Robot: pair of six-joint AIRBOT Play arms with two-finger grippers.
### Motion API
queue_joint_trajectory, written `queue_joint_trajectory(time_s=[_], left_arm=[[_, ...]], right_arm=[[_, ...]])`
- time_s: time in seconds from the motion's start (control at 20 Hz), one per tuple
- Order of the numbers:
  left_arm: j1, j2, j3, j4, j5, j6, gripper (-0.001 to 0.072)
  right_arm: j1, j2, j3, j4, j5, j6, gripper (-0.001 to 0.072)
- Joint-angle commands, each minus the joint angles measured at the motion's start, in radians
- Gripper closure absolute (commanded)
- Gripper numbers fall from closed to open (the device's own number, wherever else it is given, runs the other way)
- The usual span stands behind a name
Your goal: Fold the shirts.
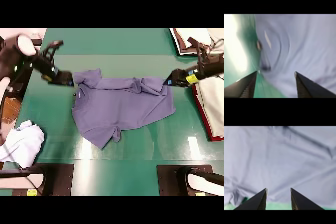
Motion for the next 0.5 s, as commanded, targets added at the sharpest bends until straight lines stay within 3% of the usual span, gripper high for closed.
queue_joint_trajectory(time_s=[0.0,0.25,0.45], left_arm=[[0.000,0.237,-0.386,-0.046,0.100,-0.053,0.0162],[0.000,0.542,-0.860,-0.257,0.224,-0.128,0.0163],[-0.003,0.583,-1.058,-0.450,0.339,-0.108,0.0163]], right_arm=[[-0.011,0.158,-0.159,0.008,-0.043,-0.016,0.0368],[-0.011,0.257,-0.225,0.008,-0.098,-0.016,0.0368],[-0.011,0.250,-0.225,0.009,-0.097,-0.016,0.0368]])
